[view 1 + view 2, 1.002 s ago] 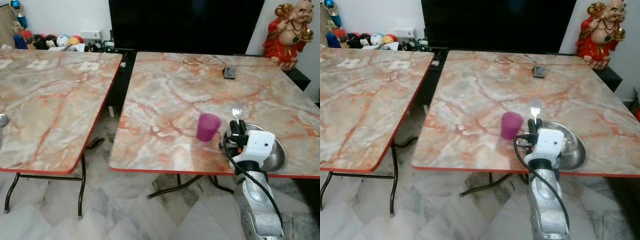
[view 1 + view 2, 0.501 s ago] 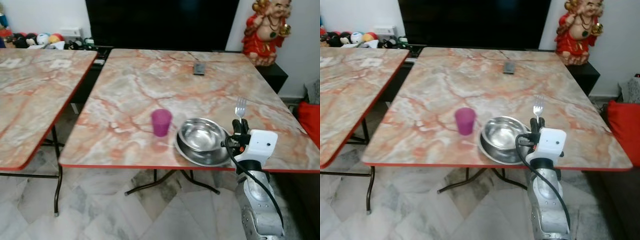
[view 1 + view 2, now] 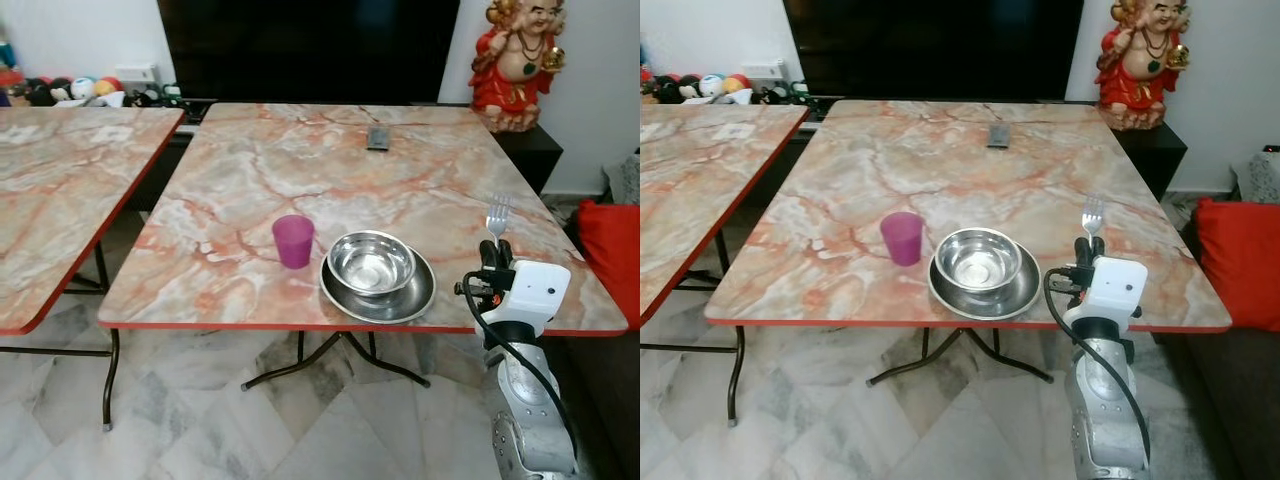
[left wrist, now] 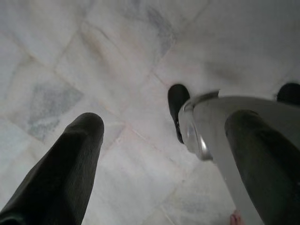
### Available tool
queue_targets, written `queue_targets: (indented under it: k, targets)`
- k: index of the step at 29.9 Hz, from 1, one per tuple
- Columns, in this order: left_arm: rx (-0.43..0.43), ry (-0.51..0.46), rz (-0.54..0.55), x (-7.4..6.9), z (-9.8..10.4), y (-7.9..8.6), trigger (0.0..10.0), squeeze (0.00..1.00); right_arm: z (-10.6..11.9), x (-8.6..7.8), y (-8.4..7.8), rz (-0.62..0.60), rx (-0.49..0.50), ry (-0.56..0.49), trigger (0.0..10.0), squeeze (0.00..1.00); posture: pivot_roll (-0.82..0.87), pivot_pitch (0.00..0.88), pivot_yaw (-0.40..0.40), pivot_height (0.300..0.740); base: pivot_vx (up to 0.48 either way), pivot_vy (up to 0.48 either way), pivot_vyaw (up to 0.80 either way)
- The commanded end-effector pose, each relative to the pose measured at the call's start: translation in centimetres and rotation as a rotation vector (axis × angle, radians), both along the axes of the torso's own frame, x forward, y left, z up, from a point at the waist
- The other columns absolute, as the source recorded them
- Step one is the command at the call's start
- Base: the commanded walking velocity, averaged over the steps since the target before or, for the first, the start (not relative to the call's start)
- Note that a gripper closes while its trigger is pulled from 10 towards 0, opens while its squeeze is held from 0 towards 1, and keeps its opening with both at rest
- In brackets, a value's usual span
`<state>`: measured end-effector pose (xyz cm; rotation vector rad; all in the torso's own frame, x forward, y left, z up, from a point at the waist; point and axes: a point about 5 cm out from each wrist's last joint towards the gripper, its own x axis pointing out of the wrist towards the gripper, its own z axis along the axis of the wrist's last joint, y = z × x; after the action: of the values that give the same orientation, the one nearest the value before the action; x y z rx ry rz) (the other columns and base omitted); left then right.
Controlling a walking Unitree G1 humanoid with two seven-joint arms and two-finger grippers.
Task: Setting the table
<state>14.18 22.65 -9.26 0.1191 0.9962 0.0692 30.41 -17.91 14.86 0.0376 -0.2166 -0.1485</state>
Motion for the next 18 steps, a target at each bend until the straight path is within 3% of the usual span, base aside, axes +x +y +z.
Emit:
queue_targets:
  k: [1,14,18]
  targets:
    - [-0.002,0.020,0.005,-0.37,-0.17,0.02,10.0,0.00,0.32,0.23,-0.07,-0.004,-0.002,-0.011,10.0,0.00,-0.02,0.066,-0.009,0.740,0.315,0.000,0.00]
    - [-0.004,0.021,0.011,-0.59,-0.19,0.21,10.0,0.00,0.47,0.56,-0.46,-0.025,-0.004,-0.010,10.0,0.00,-0.01,0.070,-0.008,0.740,0.320,0.000,0.00]
    - [-0.003,0.018,0.015,-0.59,-0.14,0.37,10.0,0.00,0.61,0.76,-0.83,-0.041,-0.006,-0.013,10.0,0.00,-0.01,0.071,-0.010,0.740,0.000,0.000,0.00]
